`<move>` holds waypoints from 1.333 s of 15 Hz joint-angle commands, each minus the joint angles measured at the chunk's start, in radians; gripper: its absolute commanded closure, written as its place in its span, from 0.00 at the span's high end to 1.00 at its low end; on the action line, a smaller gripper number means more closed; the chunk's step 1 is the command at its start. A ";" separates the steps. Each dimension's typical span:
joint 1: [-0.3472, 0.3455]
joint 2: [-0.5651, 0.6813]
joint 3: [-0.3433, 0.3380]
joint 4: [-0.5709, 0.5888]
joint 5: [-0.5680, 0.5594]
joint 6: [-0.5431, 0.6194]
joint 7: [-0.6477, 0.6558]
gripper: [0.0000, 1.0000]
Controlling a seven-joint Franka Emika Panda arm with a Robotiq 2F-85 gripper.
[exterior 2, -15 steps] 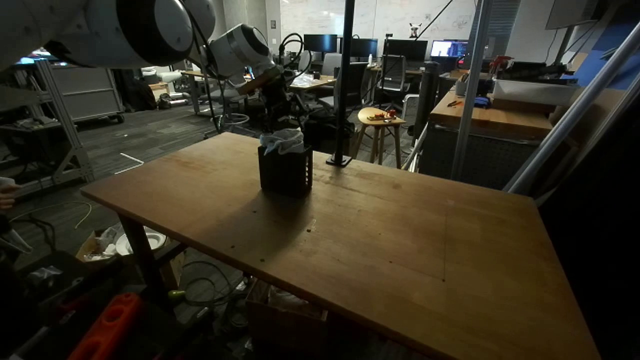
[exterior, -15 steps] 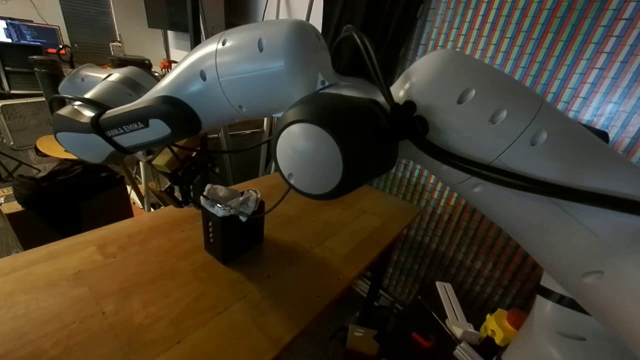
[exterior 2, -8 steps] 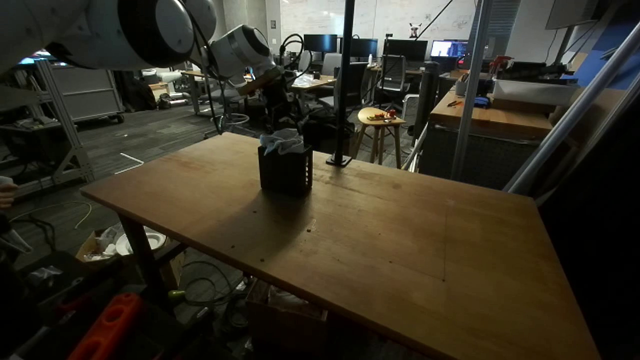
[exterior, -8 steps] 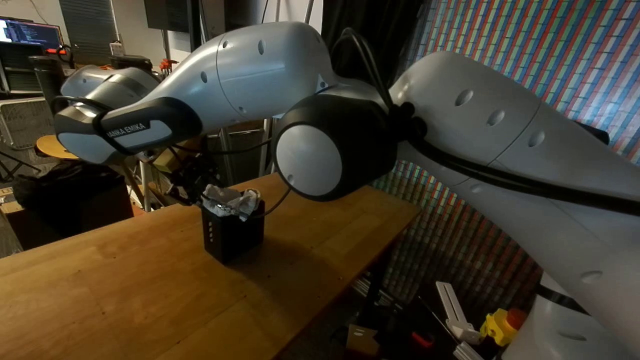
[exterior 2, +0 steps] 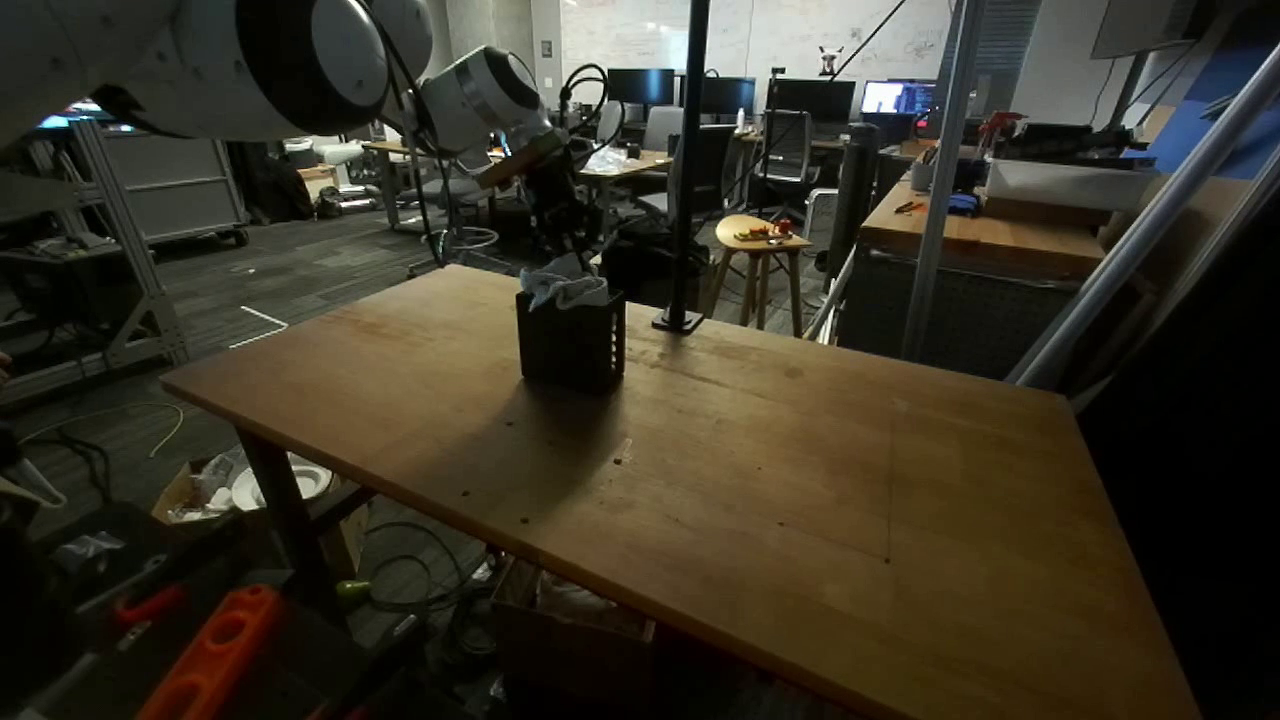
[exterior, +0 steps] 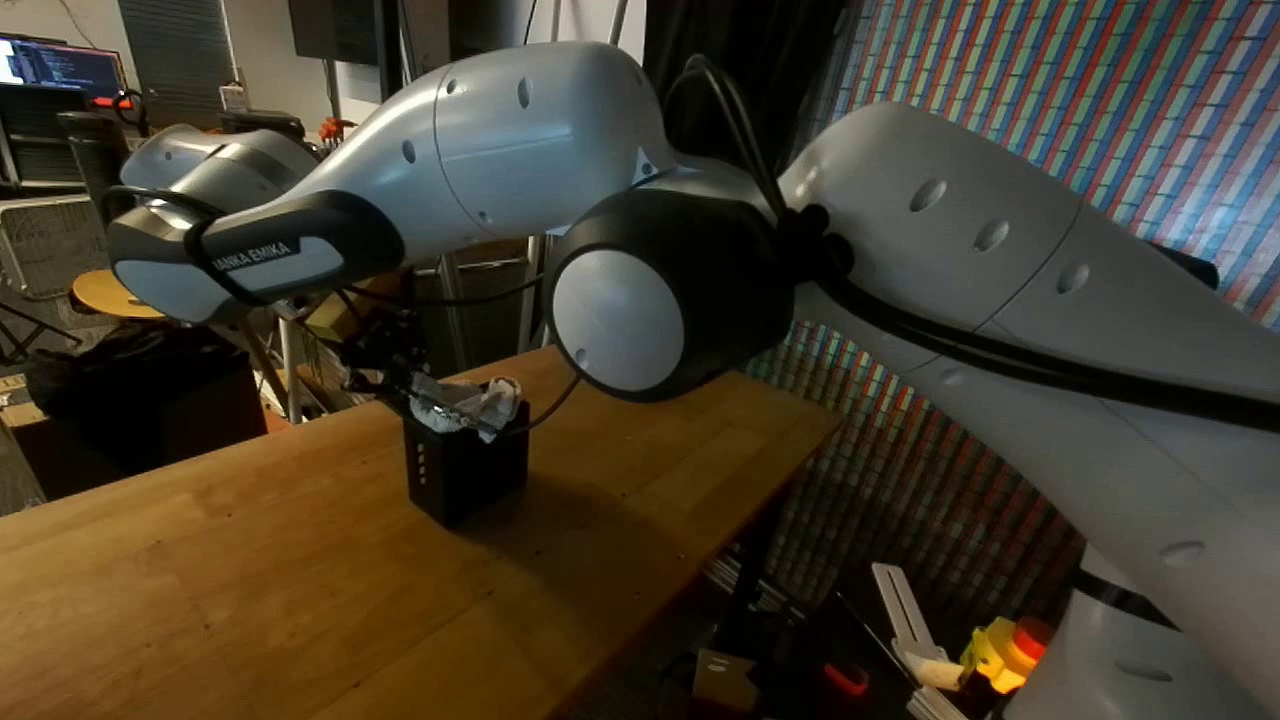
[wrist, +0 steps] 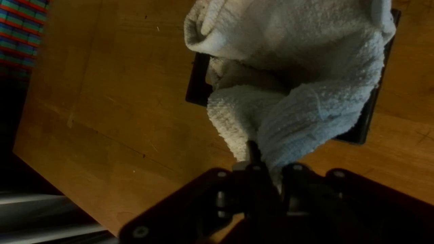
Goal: Put the towel in the box
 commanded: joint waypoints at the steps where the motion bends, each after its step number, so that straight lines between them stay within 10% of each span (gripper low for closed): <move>1: 0.000 -0.020 -0.003 0.023 0.007 -0.036 0.008 0.05; 12: -0.021 -0.118 0.016 -0.097 0.076 -0.035 0.173 0.07; 20: -0.024 -0.261 0.022 -0.390 0.194 0.097 0.491 0.06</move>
